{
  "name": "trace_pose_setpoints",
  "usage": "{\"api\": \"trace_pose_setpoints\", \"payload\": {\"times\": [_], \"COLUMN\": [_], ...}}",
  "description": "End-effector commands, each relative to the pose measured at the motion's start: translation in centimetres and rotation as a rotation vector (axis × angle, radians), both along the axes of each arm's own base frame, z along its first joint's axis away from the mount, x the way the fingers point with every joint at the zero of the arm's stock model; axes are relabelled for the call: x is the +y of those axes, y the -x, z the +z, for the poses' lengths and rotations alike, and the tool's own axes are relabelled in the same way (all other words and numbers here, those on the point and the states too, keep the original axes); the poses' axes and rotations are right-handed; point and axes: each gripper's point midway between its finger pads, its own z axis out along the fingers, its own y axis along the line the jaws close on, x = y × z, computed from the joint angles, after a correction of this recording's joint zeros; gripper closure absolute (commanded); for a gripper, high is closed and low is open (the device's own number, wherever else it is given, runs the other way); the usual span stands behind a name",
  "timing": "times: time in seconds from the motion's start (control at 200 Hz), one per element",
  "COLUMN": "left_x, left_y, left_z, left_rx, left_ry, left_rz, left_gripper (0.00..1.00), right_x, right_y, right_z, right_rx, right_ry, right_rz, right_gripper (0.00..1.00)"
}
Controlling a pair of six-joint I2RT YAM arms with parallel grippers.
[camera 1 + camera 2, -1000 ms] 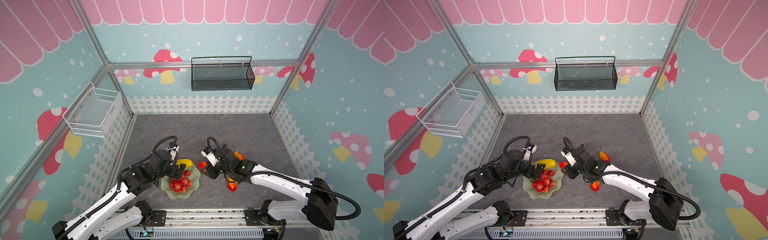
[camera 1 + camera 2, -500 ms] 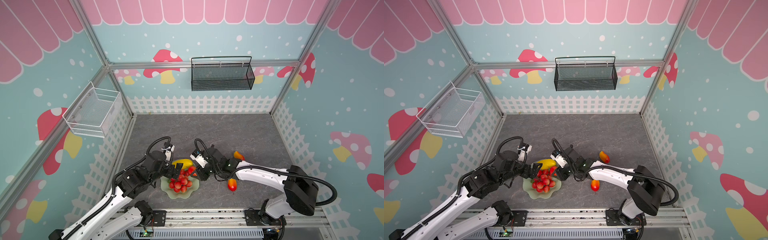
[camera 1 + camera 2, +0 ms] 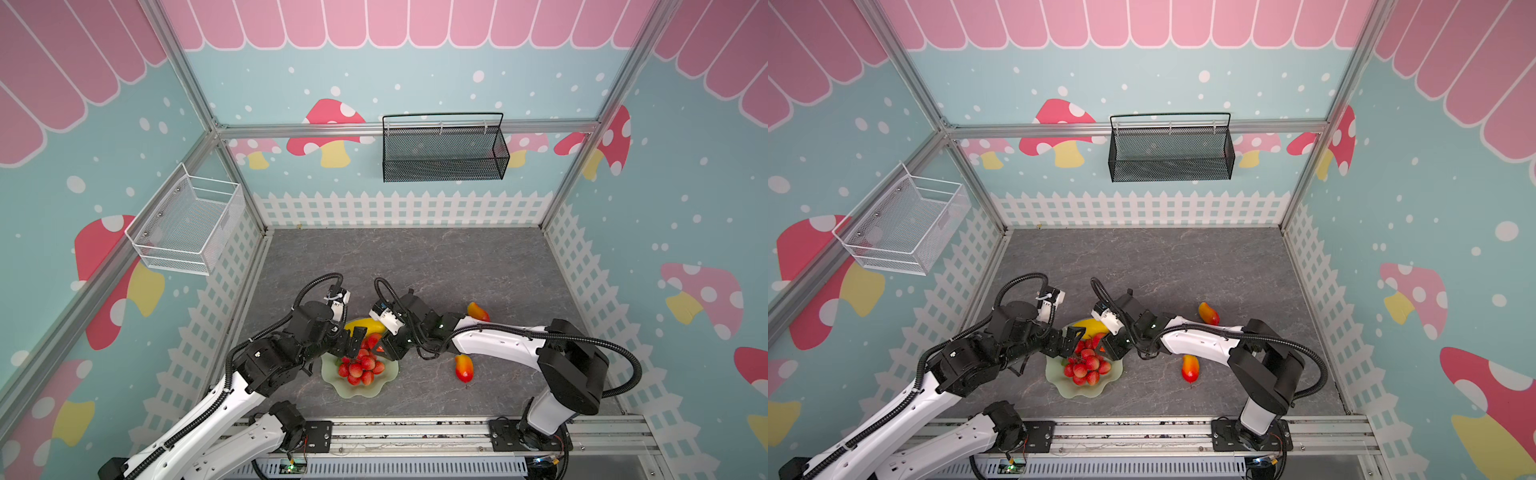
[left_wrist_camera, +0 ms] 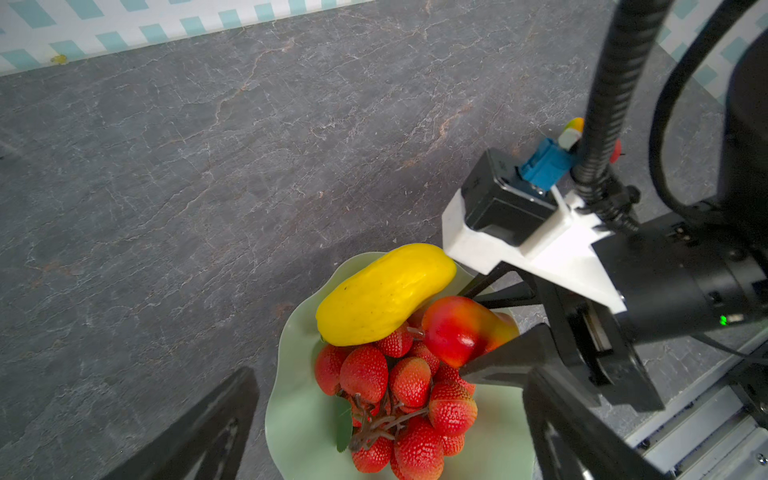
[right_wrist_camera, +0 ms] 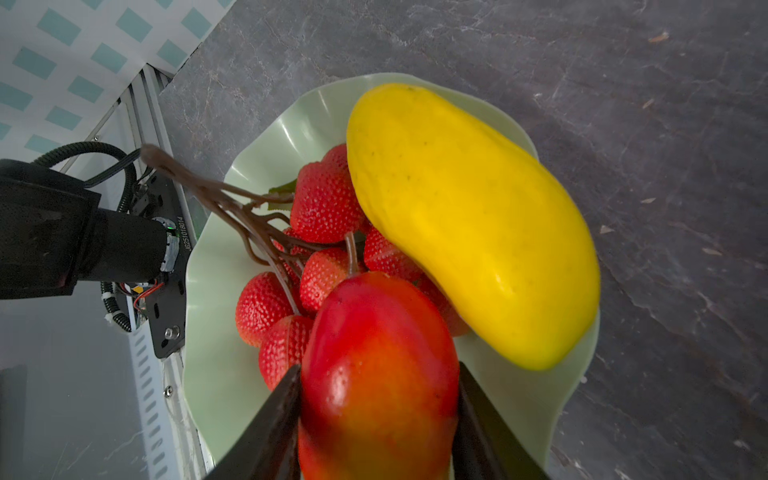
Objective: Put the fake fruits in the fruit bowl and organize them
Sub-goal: 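Carry the mango with the right gripper and set it in the bowl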
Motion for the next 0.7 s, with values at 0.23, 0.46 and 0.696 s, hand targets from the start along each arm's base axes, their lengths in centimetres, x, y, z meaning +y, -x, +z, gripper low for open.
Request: {"api": "trace_pose_setpoints", "payload": {"times": [0.23,0.46,0.696], "left_x": [0.1,-0.2,-0.5], "left_y": [0.2,0.4,0.5], "left_z": [-0.7,-0.8,-1.0], "left_rx": [0.019,0.028,0.039], "left_ry": [0.014,0.022,0.027], "left_rz": [0.0,-0.012,-0.029], "left_gripper": [0.0,0.0,0.0], "right_x": [-0.7,-1.0,-2.0], "right_y": [0.0,0.0,-0.5], "right_z": [-1.7,-1.5,0.5], "right_rx": [0.012,-0.001,-0.05], "right_ry": [0.116,0.127,0.127], "right_rz": [0.005,0.0,-0.044], "right_gripper": [0.49,0.36,0.29]}}
